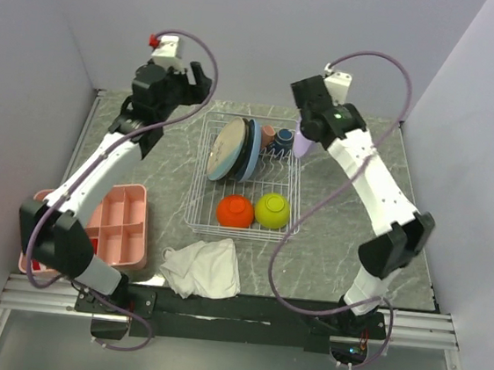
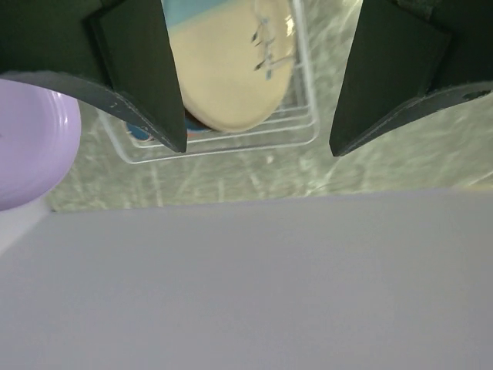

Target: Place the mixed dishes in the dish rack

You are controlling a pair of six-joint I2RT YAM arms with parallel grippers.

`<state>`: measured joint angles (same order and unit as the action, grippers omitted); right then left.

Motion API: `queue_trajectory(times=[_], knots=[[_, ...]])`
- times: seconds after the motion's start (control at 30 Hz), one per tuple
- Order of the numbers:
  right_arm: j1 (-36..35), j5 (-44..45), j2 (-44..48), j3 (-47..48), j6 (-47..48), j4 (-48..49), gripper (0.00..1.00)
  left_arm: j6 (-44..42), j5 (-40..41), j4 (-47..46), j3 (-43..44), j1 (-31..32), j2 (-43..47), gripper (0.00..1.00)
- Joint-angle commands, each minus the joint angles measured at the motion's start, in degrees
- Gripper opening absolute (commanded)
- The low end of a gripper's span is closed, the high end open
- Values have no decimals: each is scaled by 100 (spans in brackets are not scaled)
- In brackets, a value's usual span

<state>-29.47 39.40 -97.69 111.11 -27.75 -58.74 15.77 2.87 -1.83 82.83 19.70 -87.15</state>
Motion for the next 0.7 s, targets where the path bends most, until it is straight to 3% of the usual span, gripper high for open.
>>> queue_trajectory(times=[0.0,0.27,0.67], knots=[[-225,1192,-416,700,-653,-182,0,-4,328,165,-652,-273,716,81],[-480,771,-830,482,-758,-331,0,101,214,341,-1304,-792,1201,80],[-788,332,-1665,825,-732,-419,0,207,20,411,-1568,-1135,1429,80]])
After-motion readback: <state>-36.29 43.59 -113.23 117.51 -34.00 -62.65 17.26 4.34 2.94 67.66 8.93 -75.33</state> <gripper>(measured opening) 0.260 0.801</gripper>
